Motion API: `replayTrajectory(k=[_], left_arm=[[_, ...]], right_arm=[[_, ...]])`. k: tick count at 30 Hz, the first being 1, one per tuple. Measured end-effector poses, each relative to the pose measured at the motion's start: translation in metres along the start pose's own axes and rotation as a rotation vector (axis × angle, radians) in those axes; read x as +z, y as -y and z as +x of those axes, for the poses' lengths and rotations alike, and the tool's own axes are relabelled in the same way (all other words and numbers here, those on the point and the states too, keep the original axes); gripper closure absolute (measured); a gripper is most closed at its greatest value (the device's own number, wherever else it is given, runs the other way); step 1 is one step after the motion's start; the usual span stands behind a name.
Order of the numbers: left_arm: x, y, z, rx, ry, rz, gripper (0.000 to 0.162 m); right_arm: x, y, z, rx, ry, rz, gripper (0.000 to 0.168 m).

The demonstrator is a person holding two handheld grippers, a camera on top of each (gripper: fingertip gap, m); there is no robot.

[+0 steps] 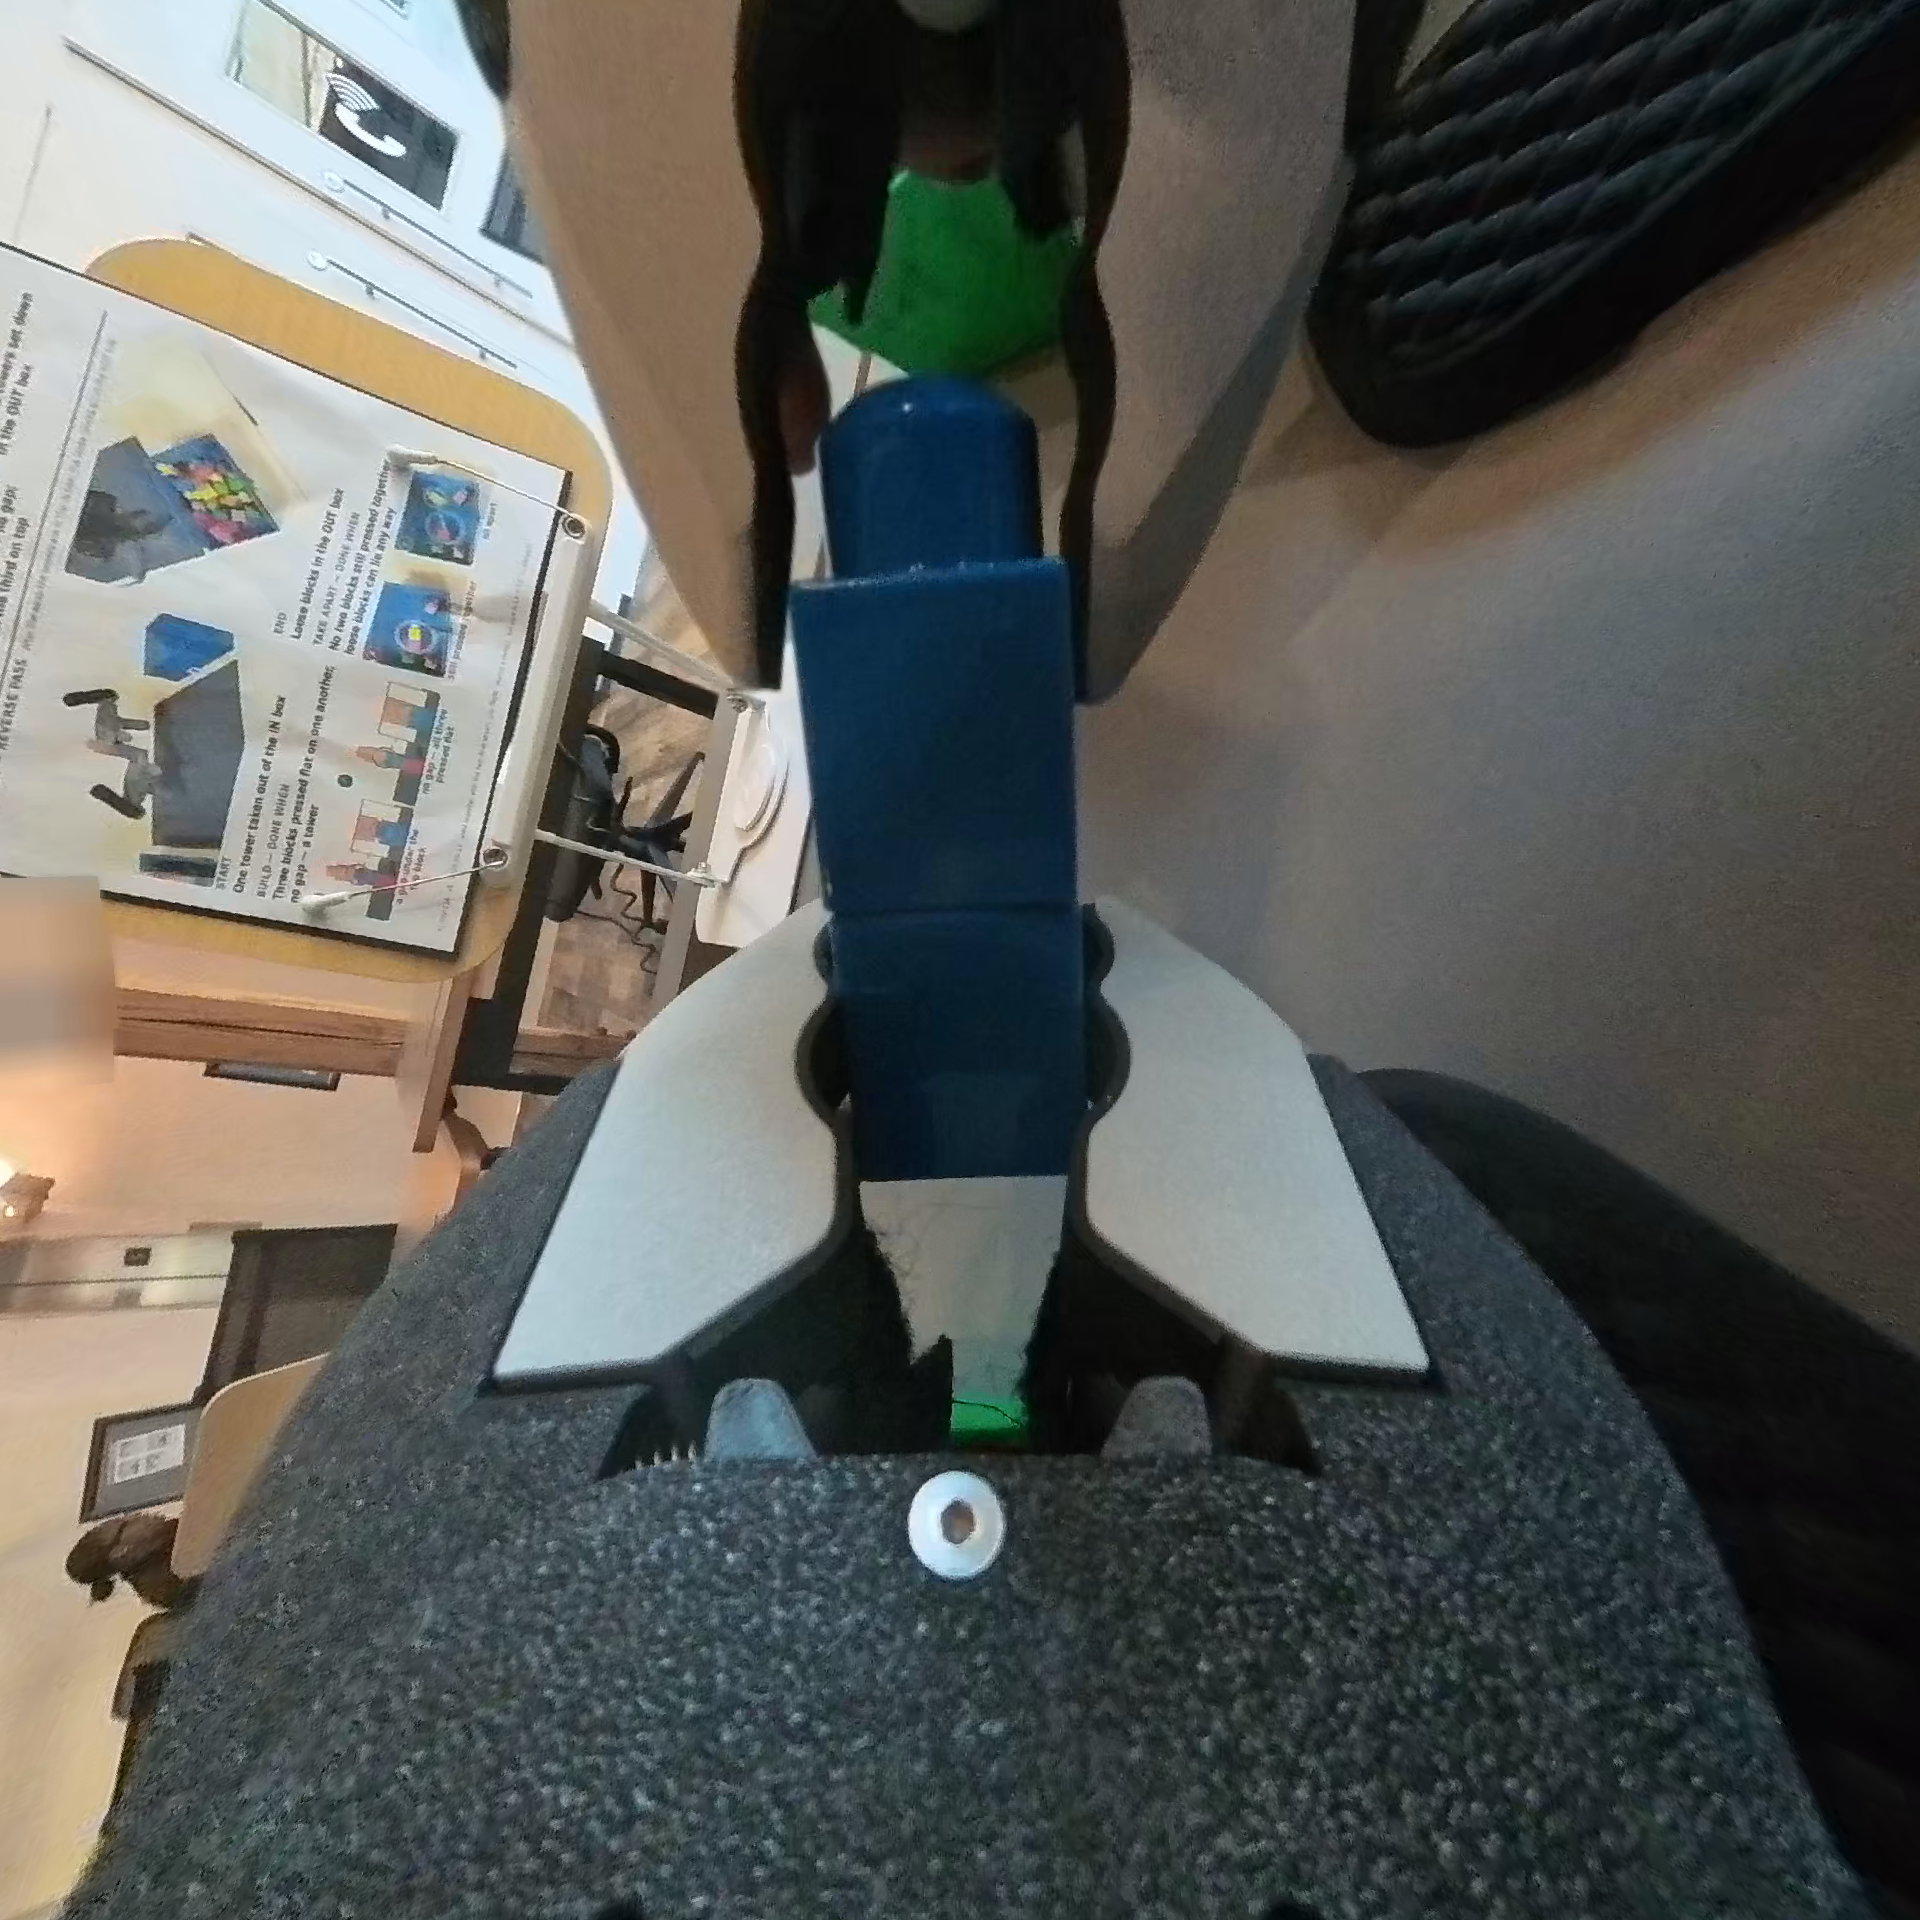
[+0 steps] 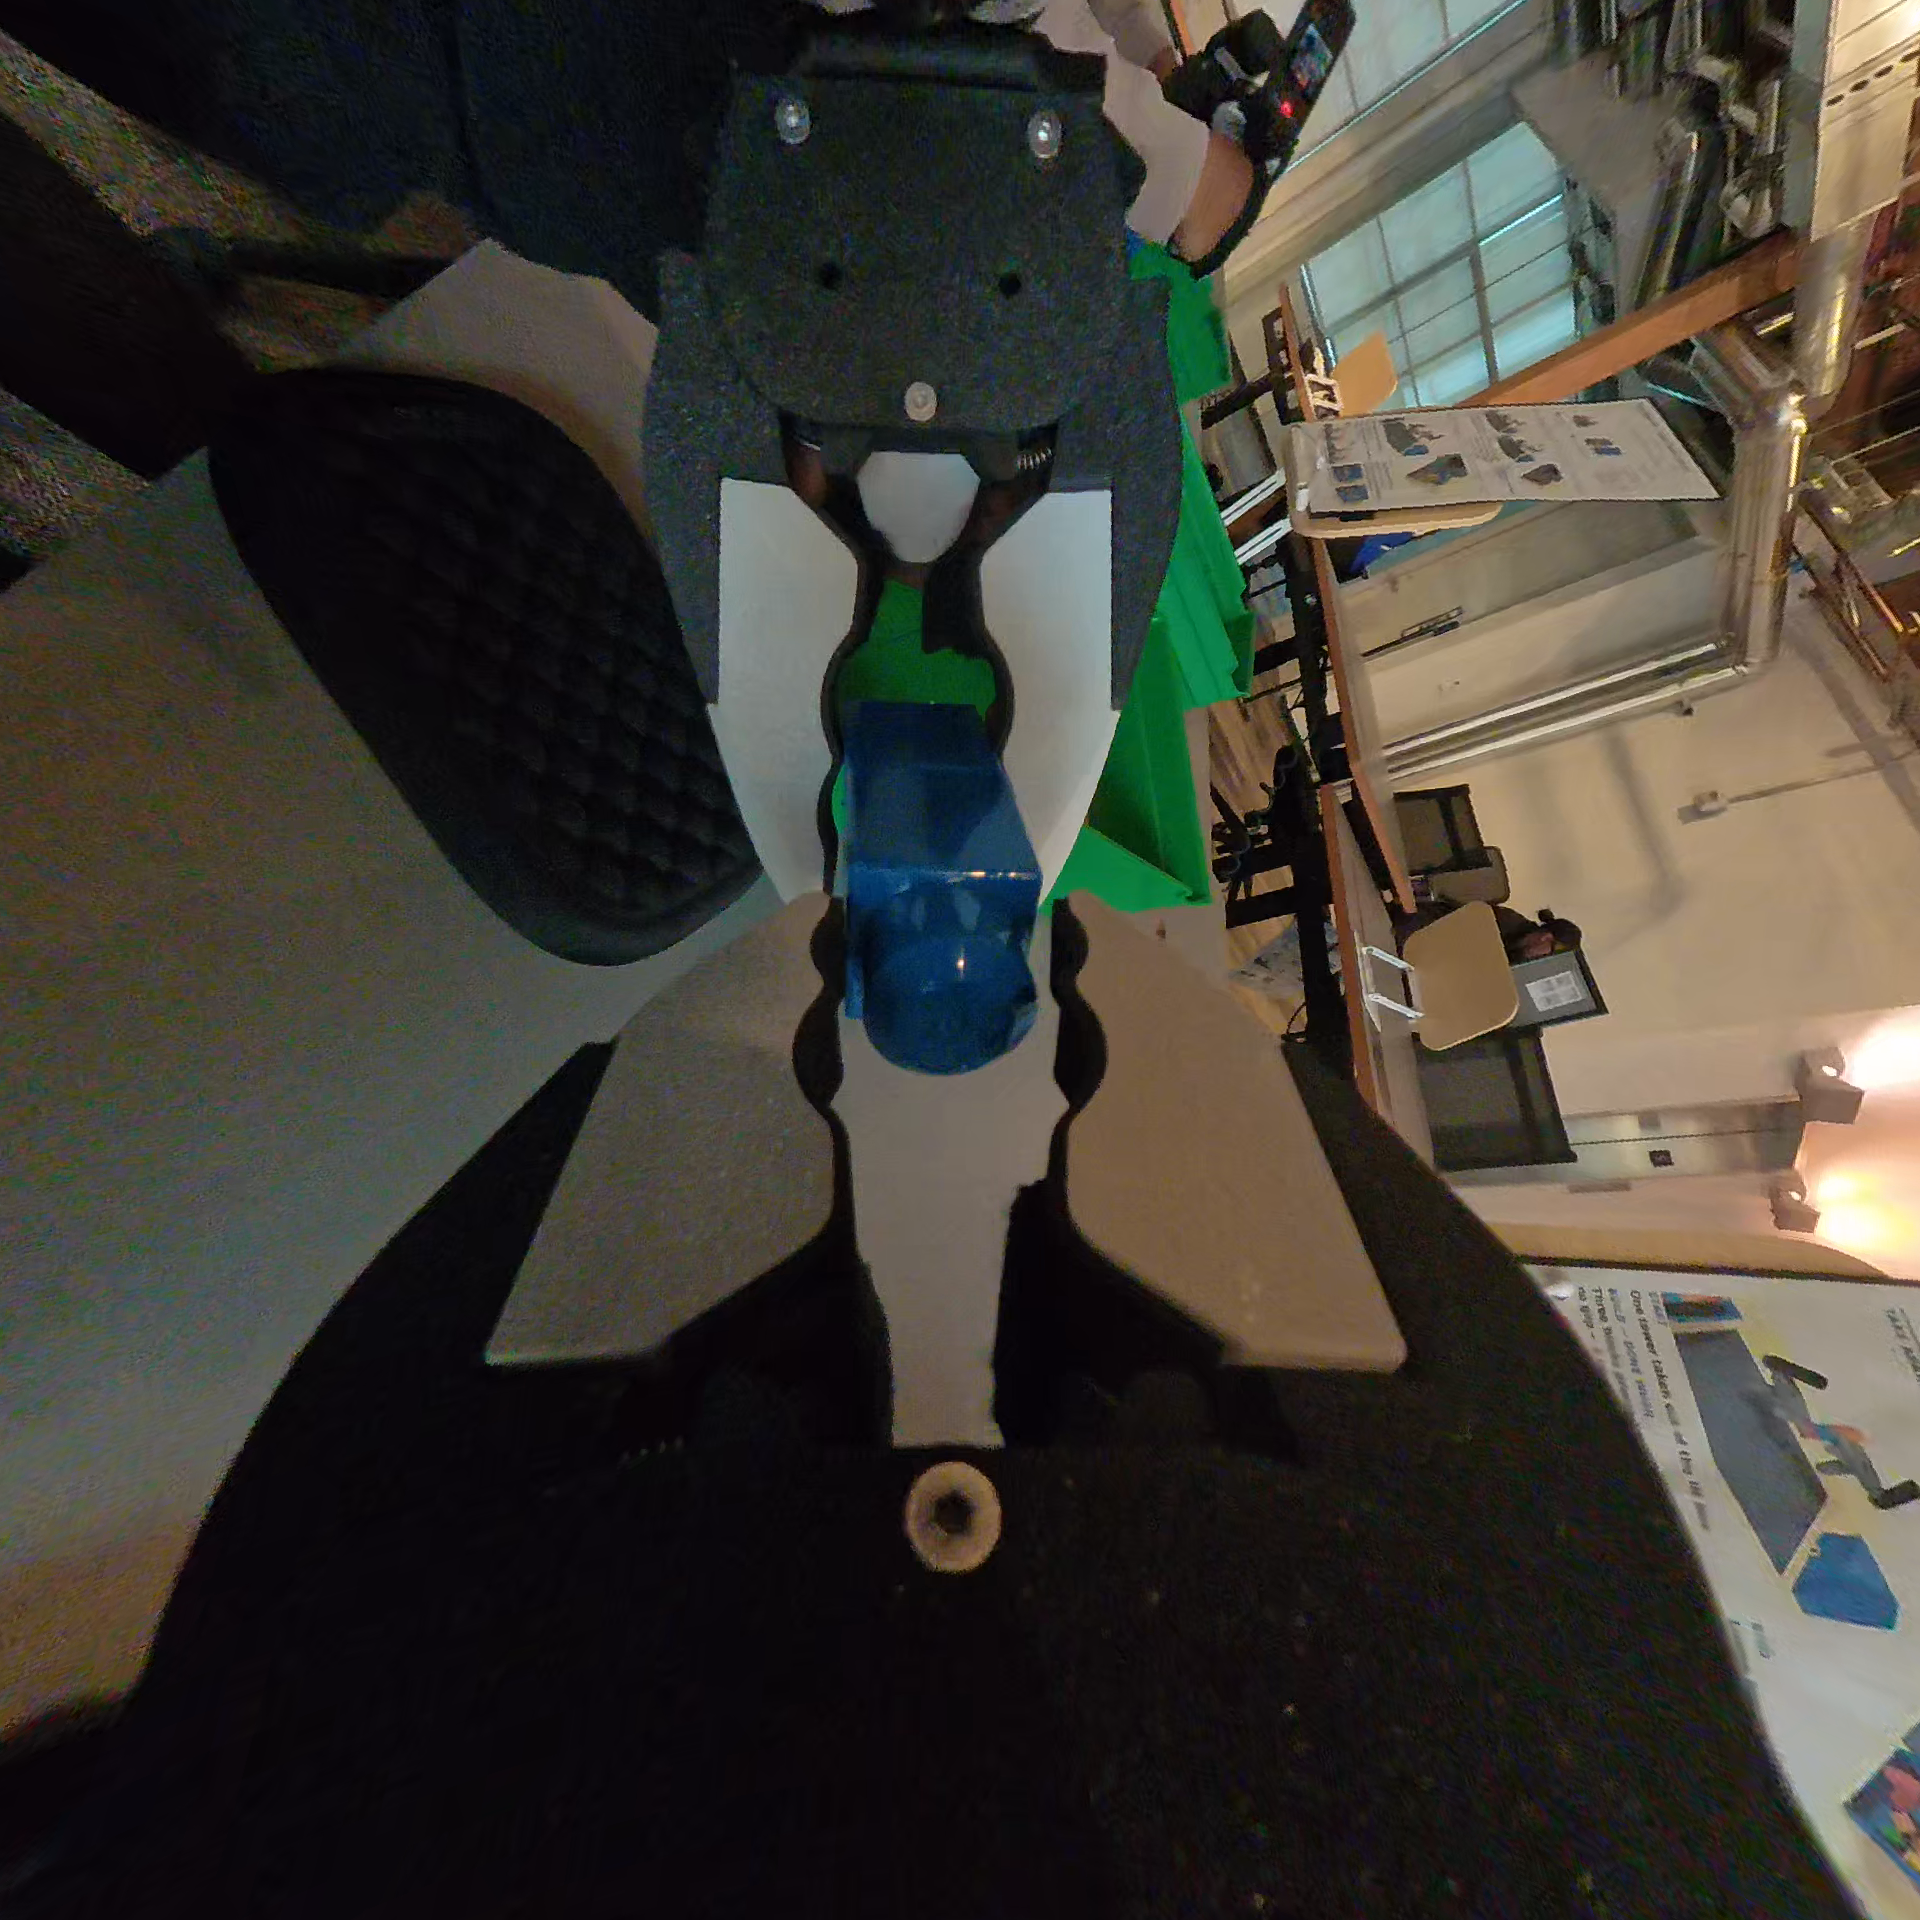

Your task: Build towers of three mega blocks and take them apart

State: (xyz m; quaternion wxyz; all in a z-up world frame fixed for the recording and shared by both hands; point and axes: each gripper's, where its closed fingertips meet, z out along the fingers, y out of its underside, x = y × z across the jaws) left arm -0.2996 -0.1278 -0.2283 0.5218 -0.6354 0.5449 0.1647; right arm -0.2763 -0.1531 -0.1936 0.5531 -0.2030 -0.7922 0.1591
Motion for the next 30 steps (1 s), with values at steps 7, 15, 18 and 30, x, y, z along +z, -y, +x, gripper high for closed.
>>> replayTrajectory(k=[7, 15, 18, 30], left_arm=[[0.000, 0.000, 0.003, 0.026, 0.003, 0.004, 0.121], [-0.004, -0.001, 0.003, -0.022, -0.003, 0.009, 0.121], [-0.006, -0.018, -0.003, -0.018, 0.028, -0.065, 0.121], [-0.024, -0.044, -0.014, -0.135, 0.104, -0.068, 0.122]], right_arm=[[0.009, -0.003, -0.006, -0.056, 0.013, -0.034, 0.131], [0.009, 0.000, -0.003, -0.064, -0.006, -0.042, 0.132], [0.000, -0.005, 0.002, -0.077, -0.031, -0.080, 0.132], [-0.120, -0.087, 0.014, 0.124, -0.094, -0.460, 0.132]])
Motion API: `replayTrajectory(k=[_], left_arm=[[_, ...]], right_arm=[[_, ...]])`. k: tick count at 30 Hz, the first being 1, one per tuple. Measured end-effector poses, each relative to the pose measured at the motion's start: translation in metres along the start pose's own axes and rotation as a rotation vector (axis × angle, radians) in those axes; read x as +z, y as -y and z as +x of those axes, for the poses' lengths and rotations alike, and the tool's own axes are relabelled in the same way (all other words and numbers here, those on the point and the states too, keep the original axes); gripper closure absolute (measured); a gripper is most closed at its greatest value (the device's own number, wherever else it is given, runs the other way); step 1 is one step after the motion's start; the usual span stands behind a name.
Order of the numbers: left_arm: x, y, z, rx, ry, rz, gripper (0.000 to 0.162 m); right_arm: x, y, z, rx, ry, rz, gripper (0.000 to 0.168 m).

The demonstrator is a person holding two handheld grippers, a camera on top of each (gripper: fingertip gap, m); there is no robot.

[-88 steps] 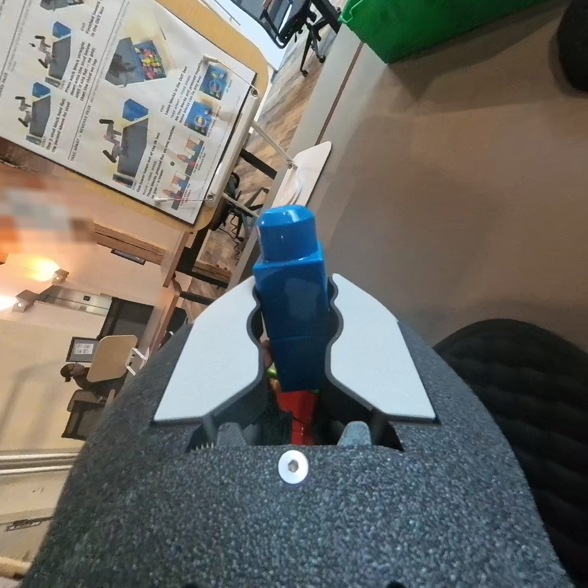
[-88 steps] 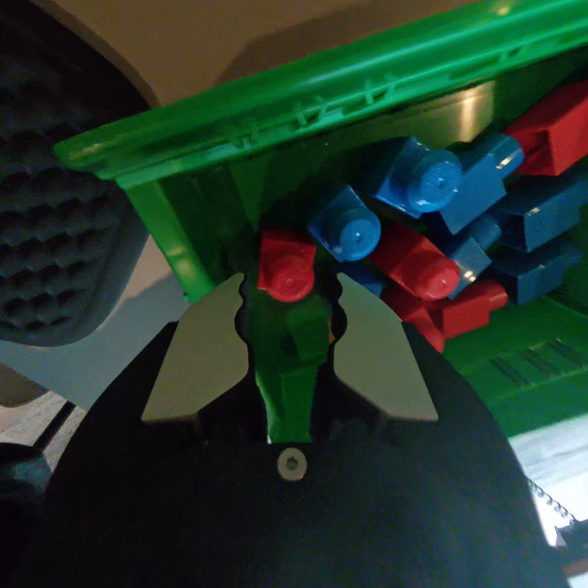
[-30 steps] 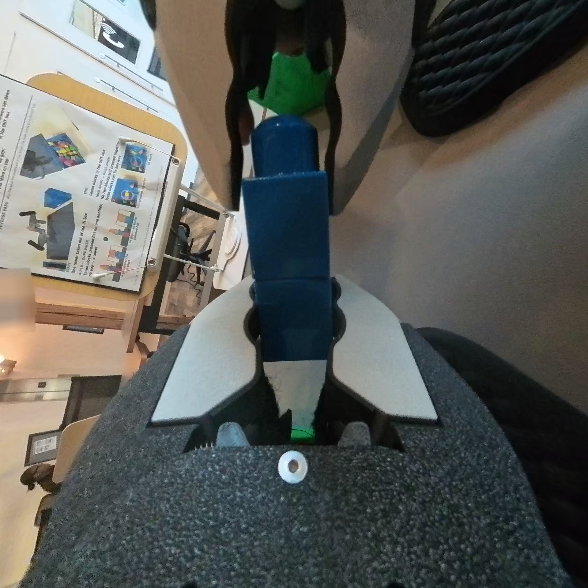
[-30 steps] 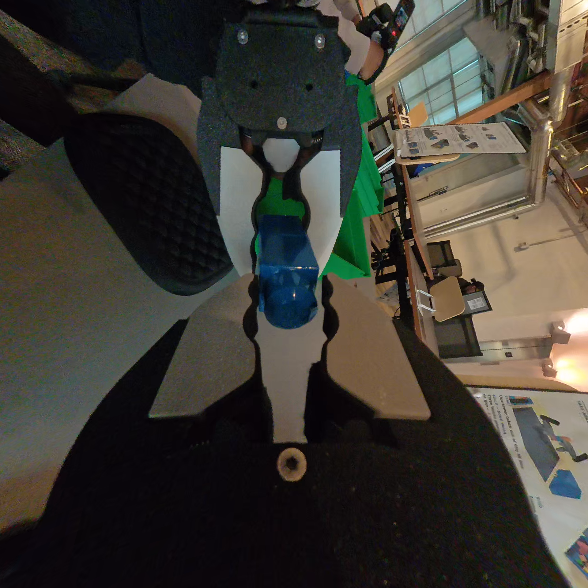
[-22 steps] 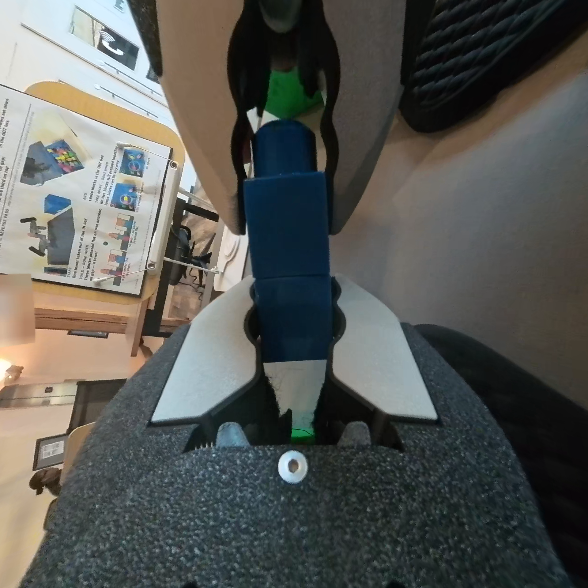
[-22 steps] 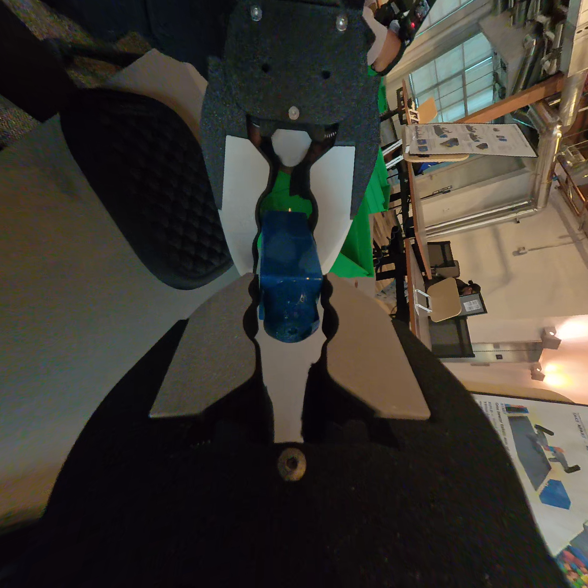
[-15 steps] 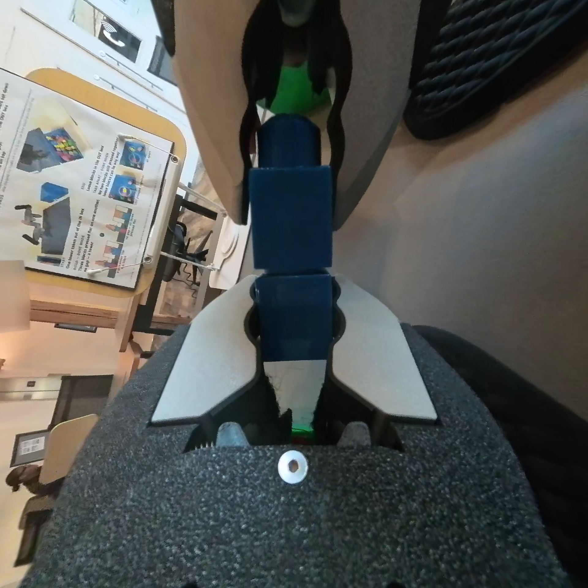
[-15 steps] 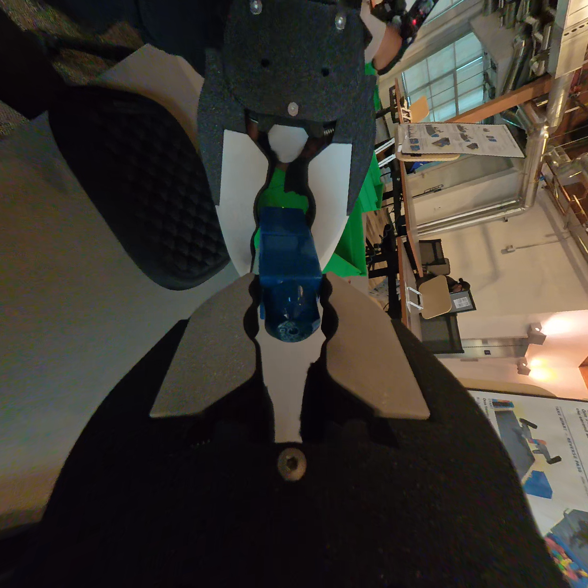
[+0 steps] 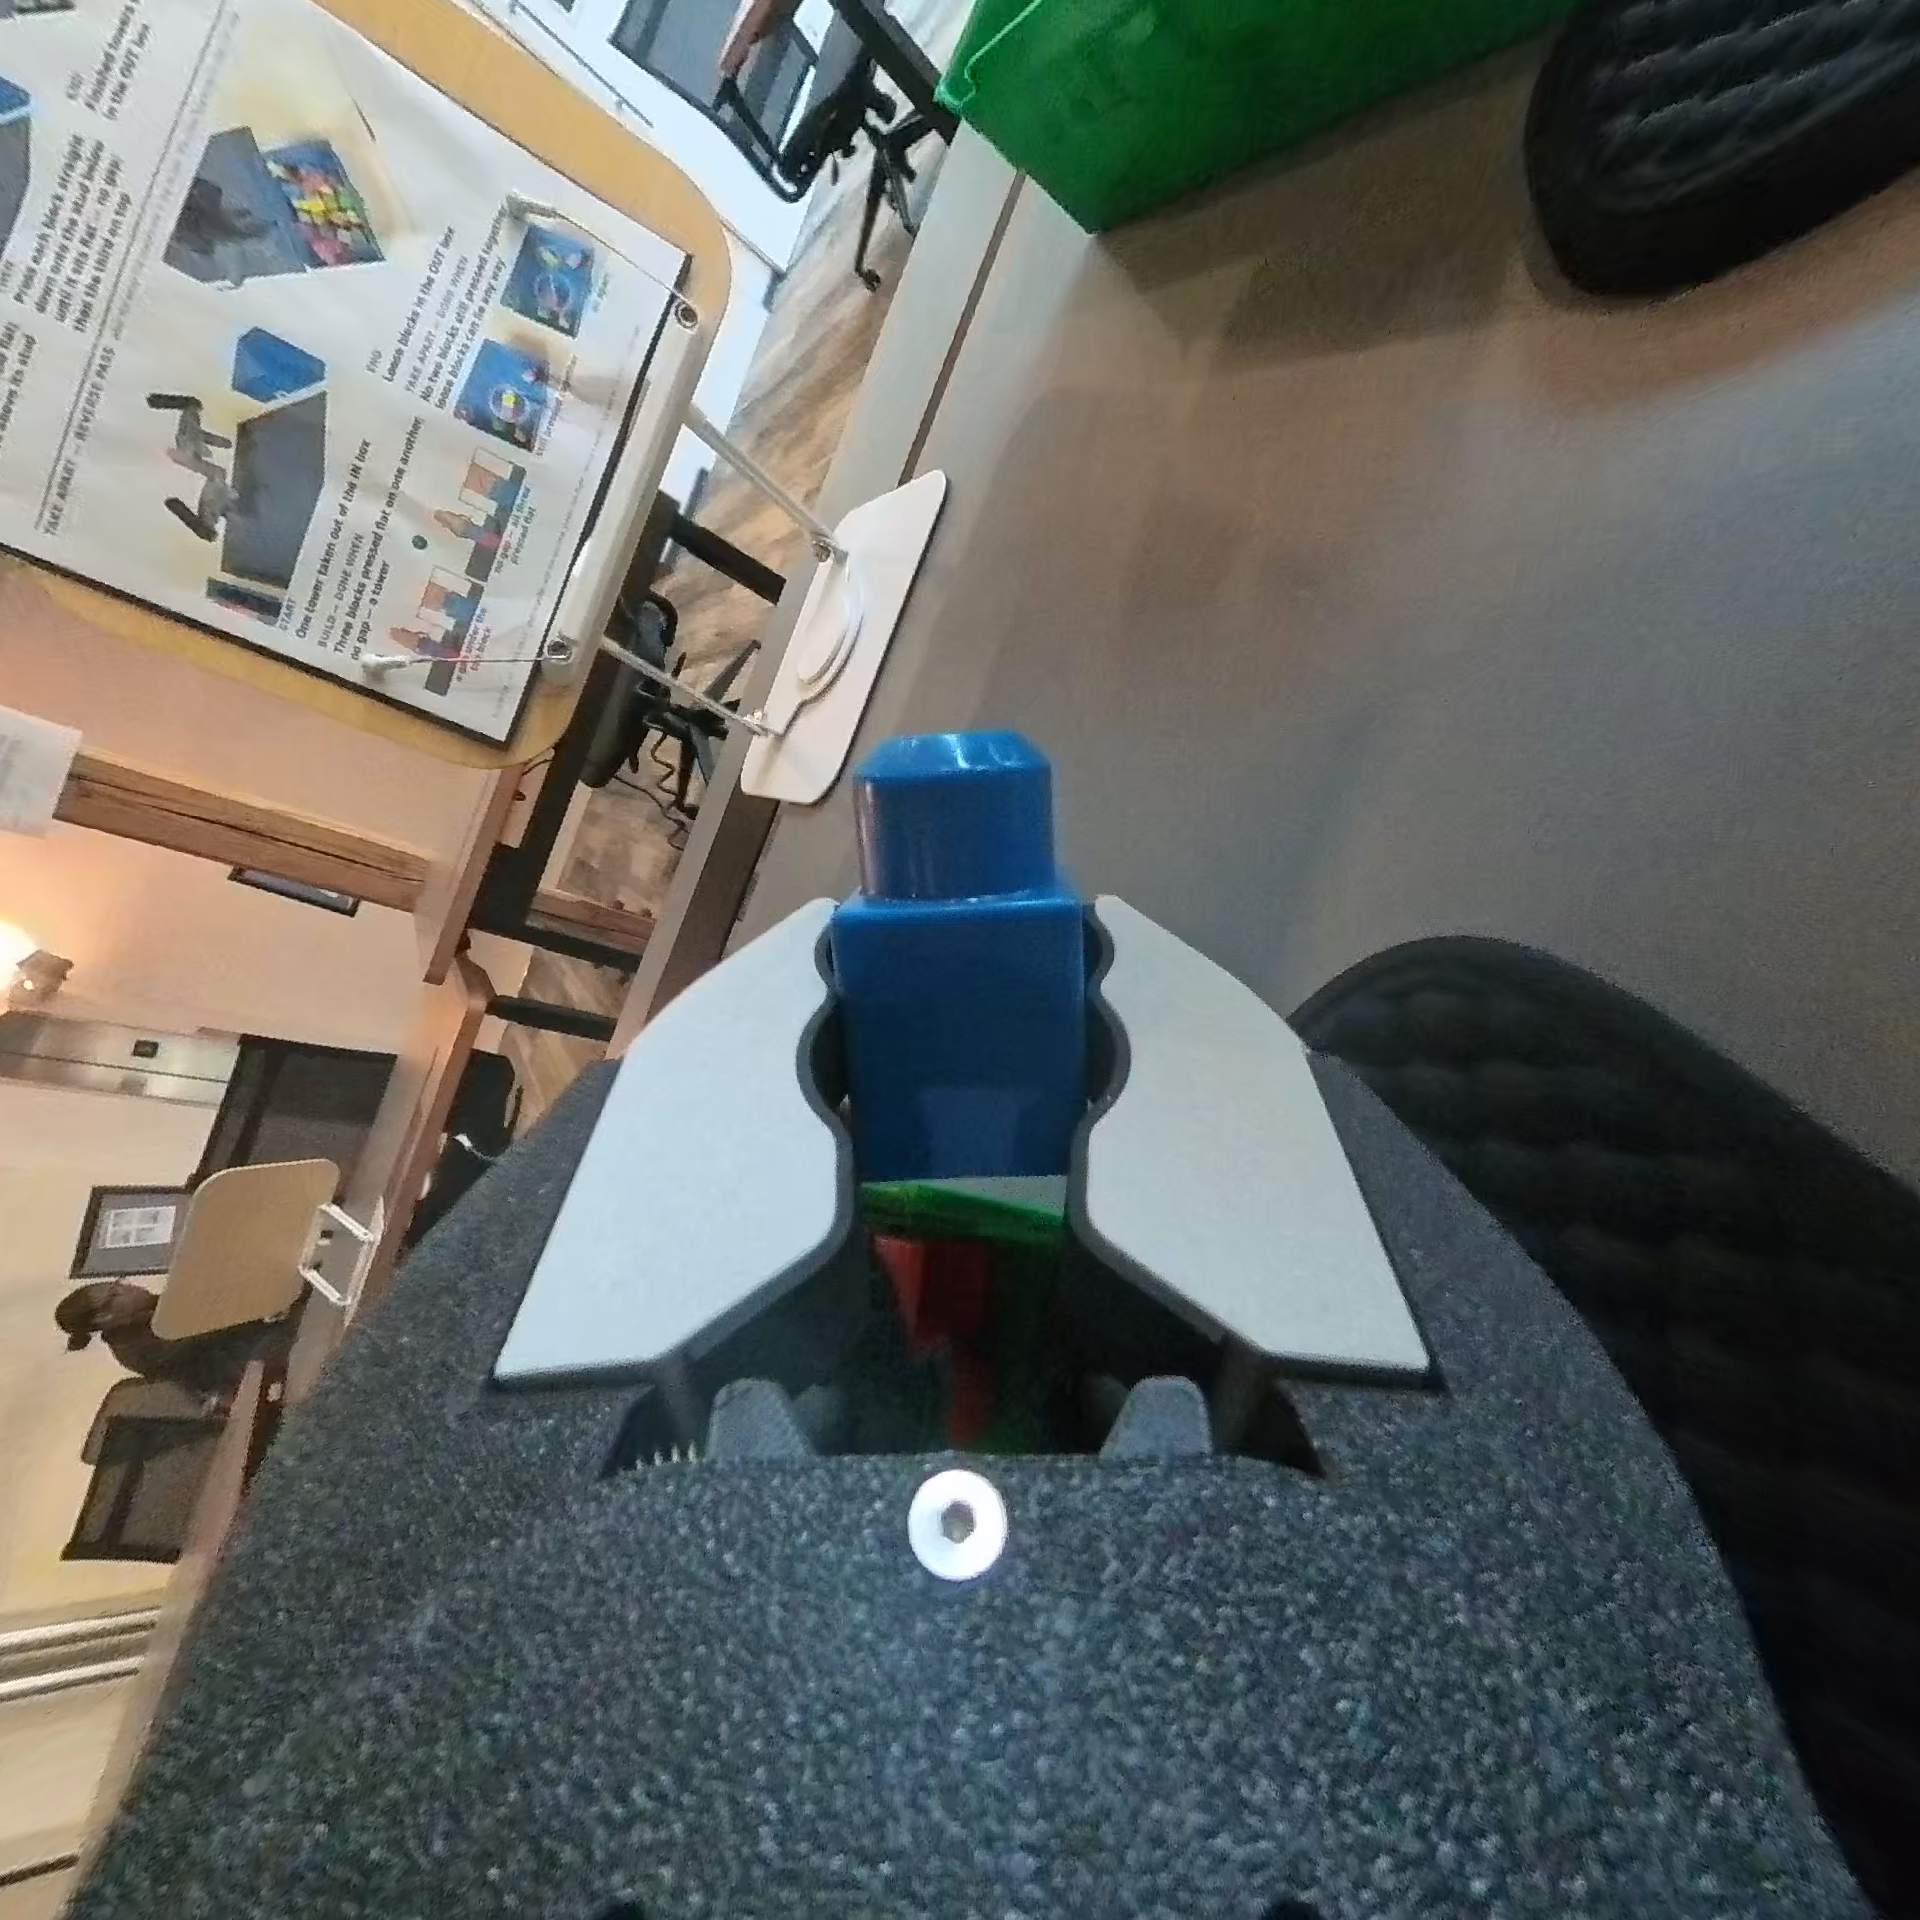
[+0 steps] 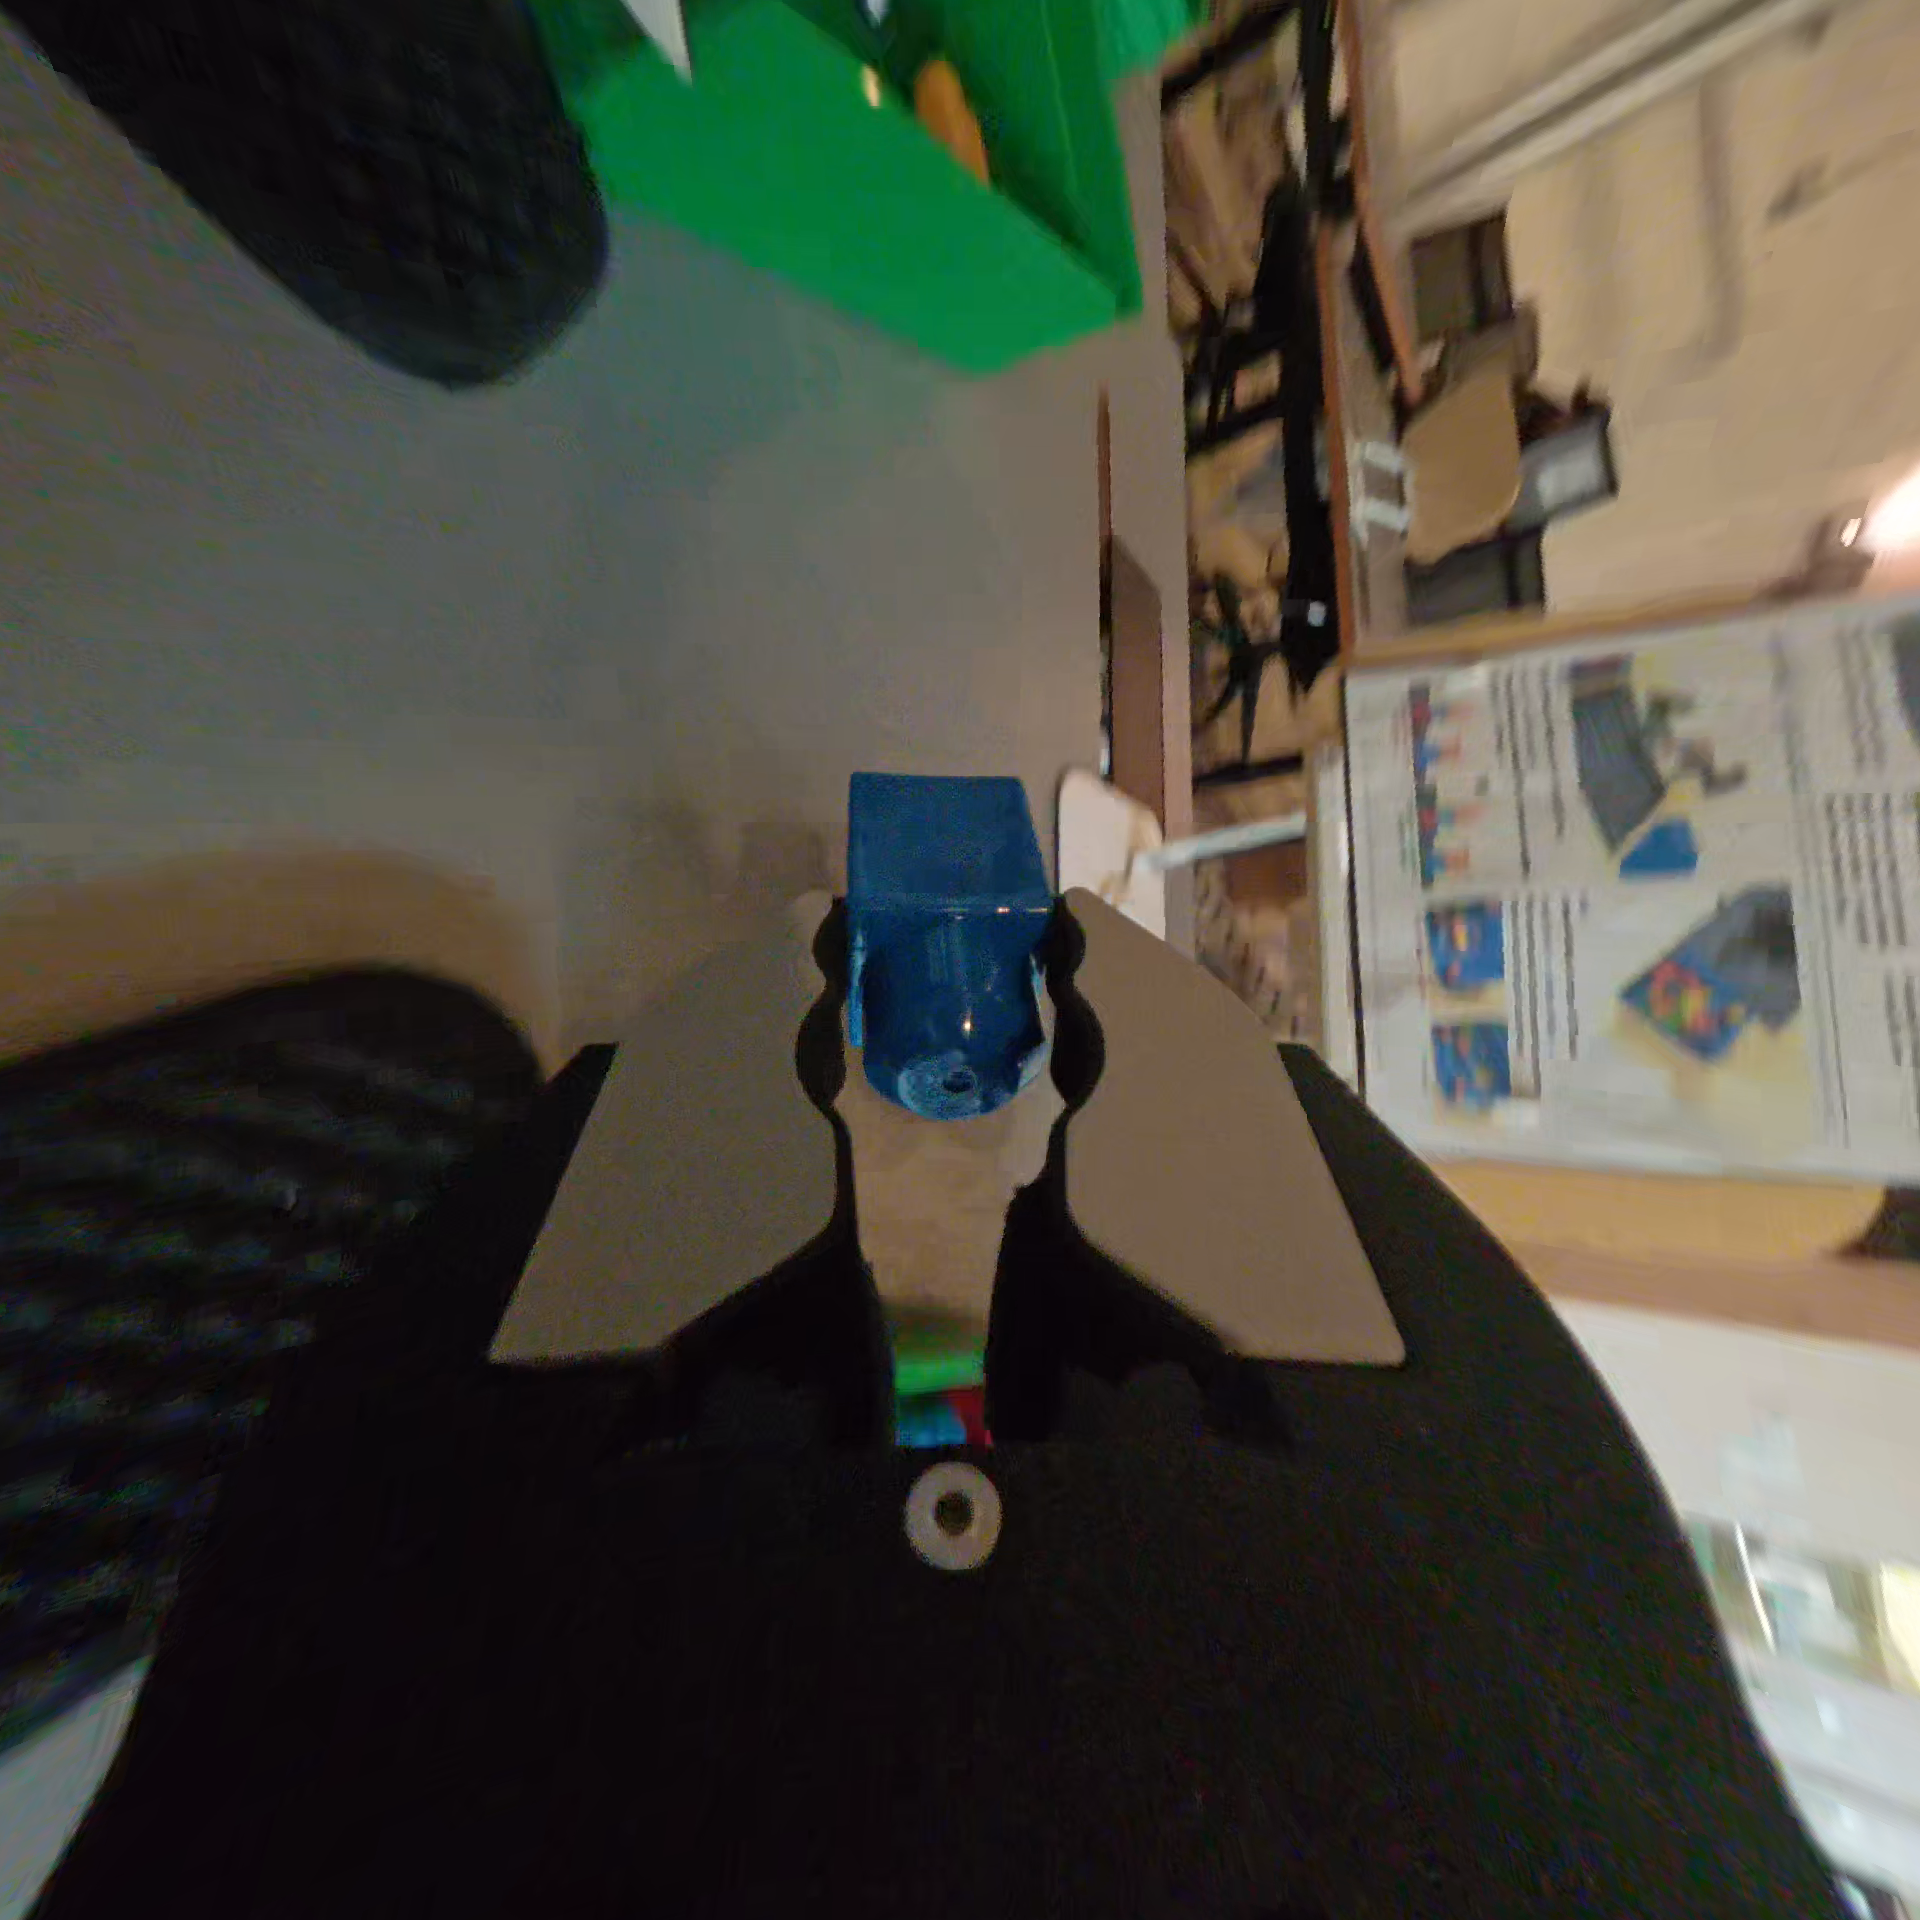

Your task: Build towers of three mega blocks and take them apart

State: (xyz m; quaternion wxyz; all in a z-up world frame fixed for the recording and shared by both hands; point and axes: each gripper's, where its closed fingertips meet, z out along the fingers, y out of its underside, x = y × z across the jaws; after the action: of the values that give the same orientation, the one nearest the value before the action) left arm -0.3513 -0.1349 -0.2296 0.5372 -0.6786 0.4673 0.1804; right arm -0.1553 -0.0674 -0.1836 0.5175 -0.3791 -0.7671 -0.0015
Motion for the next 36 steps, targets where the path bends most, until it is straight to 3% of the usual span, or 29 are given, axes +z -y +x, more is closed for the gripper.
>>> replayTrajectory(k=[5, 10, 16, 21, 33, 36], left_arm=[[0.004, 0.003, 0.004, 0.006, 0.000, 0.016, 0.122], [0.009, 0.005, 0.006, 0.005, -0.005, 0.029, 0.122], [0.015, 0.009, 0.009, 0.017, -0.018, 0.037, 0.122], [0.019, 0.015, 0.011, 0.031, -0.030, 0.042, 0.121], [0.023, 0.014, 0.015, 0.037, -0.046, 0.028, 0.121], [0.023, 0.013, 0.016, 0.030, -0.048, 0.024, 0.121]], right_arm=[[-0.054, -0.077, 0.008, 0.105, 0.043, -0.299, 0.132], [-0.104, -0.152, -0.015, 0.266, 0.201, -0.582, 0.132], [-0.112, -0.210, -0.051, 0.488, 0.369, -0.773, 0.132], [-0.089, -0.235, -0.078, 0.748, 0.474, -0.906, 0.131], [-0.053, -0.255, -0.101, 0.871, 0.613, -1.022, 0.131], [-0.051, -0.254, -0.098, 0.890, 0.592, -1.019, 0.117]])
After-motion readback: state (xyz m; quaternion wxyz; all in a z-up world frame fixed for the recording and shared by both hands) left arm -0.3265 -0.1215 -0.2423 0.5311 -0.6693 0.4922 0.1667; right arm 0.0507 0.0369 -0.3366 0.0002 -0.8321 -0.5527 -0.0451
